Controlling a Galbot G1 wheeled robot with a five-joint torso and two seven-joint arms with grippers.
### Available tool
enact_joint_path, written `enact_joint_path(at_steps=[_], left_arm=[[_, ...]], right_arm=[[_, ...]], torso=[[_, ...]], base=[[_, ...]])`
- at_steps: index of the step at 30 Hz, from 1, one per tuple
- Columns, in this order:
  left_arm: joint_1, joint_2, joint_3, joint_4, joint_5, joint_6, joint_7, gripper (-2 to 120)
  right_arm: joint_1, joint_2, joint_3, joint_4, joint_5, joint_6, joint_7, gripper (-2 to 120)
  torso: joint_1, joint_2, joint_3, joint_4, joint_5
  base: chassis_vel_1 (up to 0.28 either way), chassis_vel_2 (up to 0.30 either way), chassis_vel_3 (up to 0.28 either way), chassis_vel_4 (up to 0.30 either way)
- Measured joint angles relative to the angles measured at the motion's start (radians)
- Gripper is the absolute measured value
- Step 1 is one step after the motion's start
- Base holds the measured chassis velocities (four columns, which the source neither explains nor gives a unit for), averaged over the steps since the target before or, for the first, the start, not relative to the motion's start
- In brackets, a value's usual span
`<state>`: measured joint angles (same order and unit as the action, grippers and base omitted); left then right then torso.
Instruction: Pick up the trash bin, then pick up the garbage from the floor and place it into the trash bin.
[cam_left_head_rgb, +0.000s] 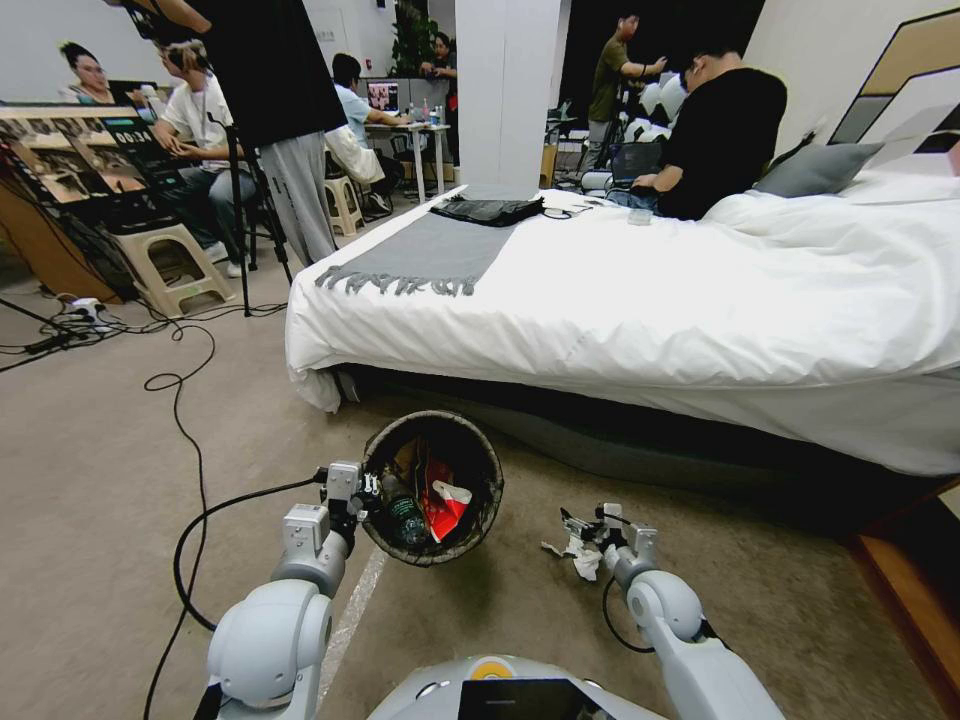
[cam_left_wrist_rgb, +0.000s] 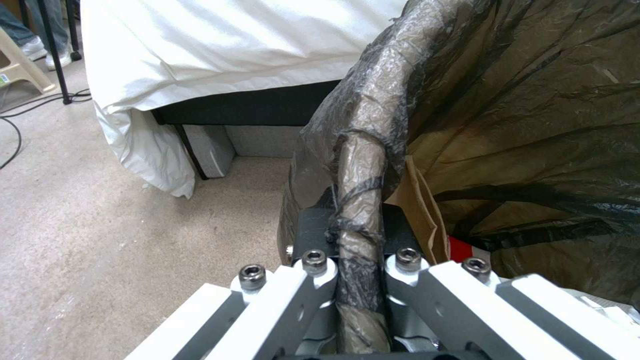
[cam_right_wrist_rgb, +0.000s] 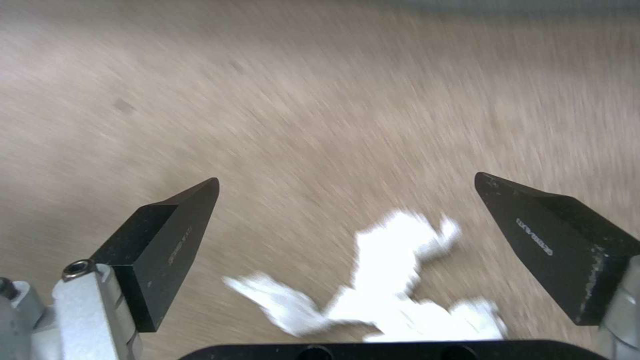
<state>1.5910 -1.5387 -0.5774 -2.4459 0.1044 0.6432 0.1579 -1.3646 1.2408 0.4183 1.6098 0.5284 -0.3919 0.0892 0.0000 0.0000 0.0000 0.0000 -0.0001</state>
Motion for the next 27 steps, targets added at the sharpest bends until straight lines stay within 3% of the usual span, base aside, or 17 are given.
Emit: enact_joint_path(at_steps=[10,27], left_arm=[[-0.005,-0.001,0.002,0.005,0.002,0.0,0.0,1],[-0.014,0.004,-0.003,0.02,-0.001,0.0,0.0,1]], right_arm=[[0.069,0.019,-0.042,-0.154,-0.015,0.03,0.01,100],[0.107,0.055,-0.074,-0.268,-0.068,0.077,0.008,100]], torso=[[0.0,0.0,0.0,0.0001,0.0],[0.0,0.0,0.0,0.0,0.0]], base=[[0.0,0.0,0.0,0.0],[0.0,0.0,0.0,0.0]])
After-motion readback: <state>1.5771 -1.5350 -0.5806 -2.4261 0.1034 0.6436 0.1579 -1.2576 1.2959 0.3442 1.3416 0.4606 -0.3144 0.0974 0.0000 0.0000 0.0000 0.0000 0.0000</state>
